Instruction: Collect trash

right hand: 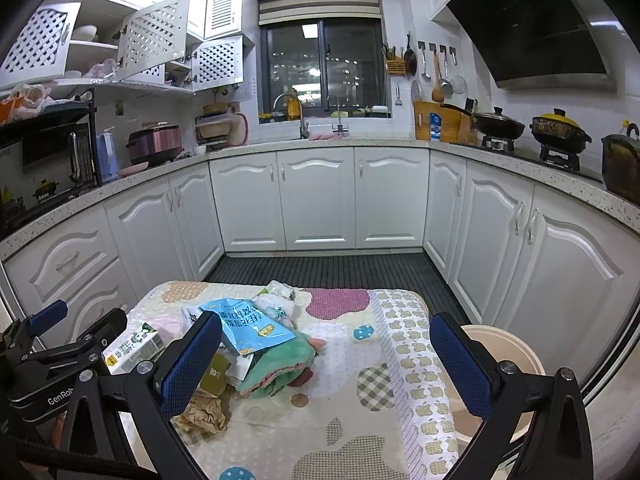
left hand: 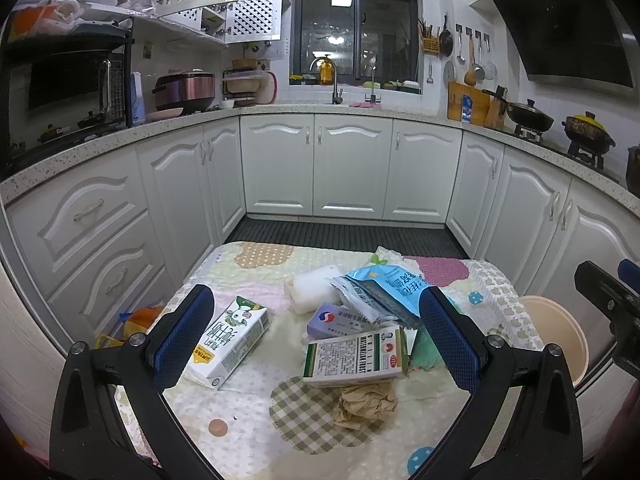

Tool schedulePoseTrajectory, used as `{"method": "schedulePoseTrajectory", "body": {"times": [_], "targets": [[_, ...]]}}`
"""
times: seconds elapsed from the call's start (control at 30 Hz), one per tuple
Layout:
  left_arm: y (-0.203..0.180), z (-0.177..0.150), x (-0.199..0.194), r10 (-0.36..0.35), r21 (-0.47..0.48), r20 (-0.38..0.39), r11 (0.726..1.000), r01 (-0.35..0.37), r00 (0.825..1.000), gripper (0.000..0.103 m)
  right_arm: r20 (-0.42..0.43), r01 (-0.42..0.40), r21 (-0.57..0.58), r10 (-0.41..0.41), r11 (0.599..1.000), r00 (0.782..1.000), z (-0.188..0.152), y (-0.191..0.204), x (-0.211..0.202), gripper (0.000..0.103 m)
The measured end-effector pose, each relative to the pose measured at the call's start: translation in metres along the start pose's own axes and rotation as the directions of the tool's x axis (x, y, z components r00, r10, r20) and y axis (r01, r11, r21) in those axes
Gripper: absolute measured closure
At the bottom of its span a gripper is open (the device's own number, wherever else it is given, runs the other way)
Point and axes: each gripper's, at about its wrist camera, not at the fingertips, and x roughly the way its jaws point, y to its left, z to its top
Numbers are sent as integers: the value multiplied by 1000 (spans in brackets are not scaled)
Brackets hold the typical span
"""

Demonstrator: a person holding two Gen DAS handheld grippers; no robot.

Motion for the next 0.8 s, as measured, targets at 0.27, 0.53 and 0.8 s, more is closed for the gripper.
{"method": "schedulePoseTrajectory", "body": {"times": [0.27,0.53,0.8], "targets": [[-3,-1,1,-4,-1,-1,1000,4,1000,1,-3,2,4,-2,1000,1000,1,-2,0,0],[-5,-2,1,-8,2,-4,1000,8,1000,1,-5,2,8,-2,1000,1000,1,-5,0,0],[-8,-3,1,-13,5,-3,1000,13,1000,1,-17,5,13,-5,1000,1000,0,-8,2,0]]}}
